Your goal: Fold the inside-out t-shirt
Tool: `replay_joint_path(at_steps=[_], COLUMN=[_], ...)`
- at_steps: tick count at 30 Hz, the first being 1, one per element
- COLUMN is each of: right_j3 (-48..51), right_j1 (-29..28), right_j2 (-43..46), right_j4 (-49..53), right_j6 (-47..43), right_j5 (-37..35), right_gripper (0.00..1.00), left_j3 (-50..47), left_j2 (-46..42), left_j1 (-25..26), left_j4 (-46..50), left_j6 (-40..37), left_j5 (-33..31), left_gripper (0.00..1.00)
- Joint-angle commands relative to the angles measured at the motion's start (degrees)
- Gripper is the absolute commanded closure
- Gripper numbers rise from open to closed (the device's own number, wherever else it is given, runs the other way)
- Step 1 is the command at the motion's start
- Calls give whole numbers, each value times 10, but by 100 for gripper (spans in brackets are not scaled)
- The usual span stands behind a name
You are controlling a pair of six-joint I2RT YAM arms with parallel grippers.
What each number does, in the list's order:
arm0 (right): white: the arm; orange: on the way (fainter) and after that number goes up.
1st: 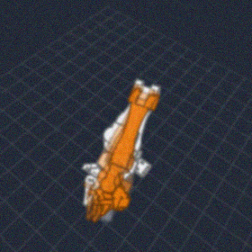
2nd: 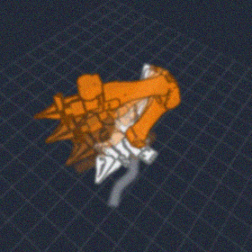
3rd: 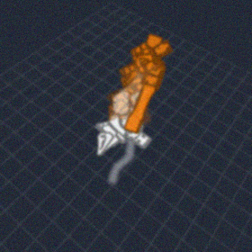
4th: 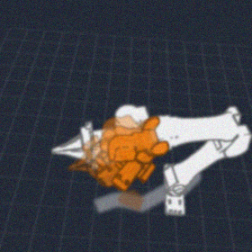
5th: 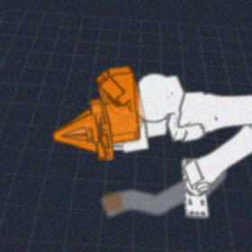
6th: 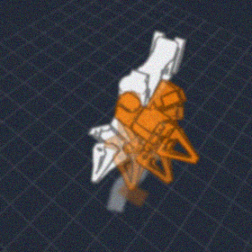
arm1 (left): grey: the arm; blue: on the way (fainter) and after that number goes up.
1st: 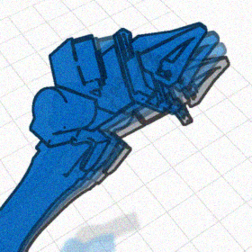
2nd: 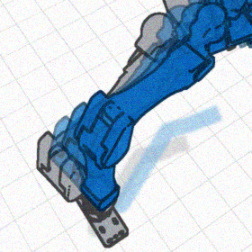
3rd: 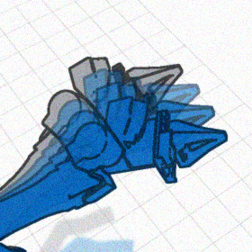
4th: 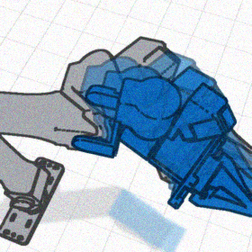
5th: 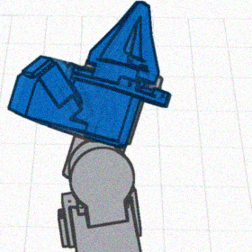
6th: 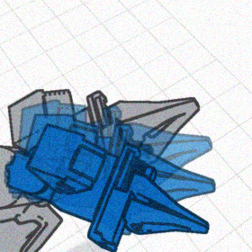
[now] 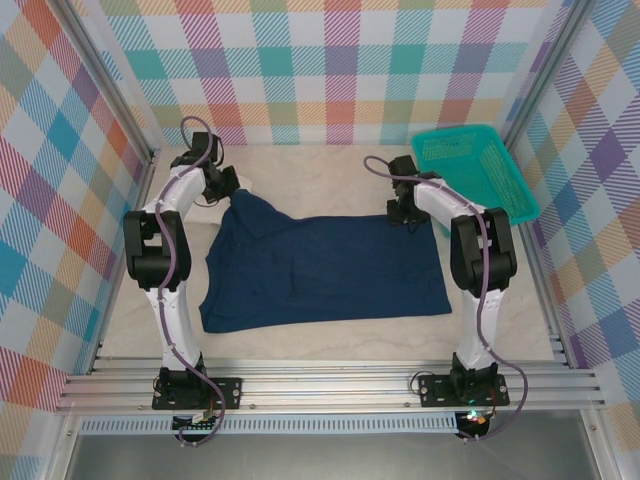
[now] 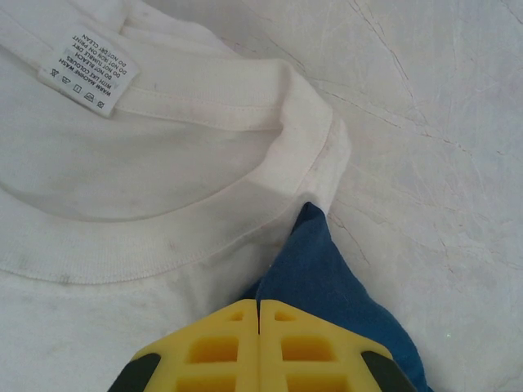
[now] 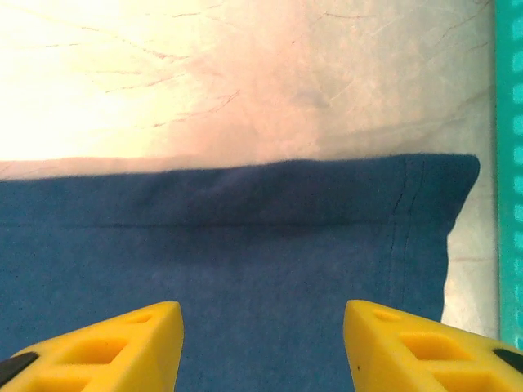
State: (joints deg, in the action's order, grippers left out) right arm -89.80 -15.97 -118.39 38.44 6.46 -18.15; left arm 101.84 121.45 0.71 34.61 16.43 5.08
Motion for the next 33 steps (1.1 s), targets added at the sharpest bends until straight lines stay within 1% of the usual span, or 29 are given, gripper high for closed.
replay_joint_path(at_steps=[1, 4, 10, 16, 24, 29, 33], right_j3=[-32, -47, -48, -34, -69, -108, -146], right_j1=[8, 15, 40, 67, 79, 90, 95], right_j2=[-32, -48, -51, -41, -77, -104, -135], right_j4=[-1, 0, -4, -27, -19, 10, 53], right_j6=[-23, -28, -34, -41, -43, -47, -48], right_j5=[-33, -47, -42, 4, 28, 73, 100], right_gripper=[46, 45, 44, 40, 37, 37, 41], left_j3=[3, 3, 3, 3, 2, 5, 4], left_j2=[-18, -21, -24, -23, -18, -19, -19], left_j1=[2, 2, 2, 2, 2, 2, 2], left_j4=[17, 17, 18, 17, 18, 18, 20], left_j6=[1, 2, 1, -1, -4, -5, -6], left_j5=[9, 8, 5, 4, 3, 1, -2], left_gripper=[100, 100, 100, 100, 100, 100, 100])
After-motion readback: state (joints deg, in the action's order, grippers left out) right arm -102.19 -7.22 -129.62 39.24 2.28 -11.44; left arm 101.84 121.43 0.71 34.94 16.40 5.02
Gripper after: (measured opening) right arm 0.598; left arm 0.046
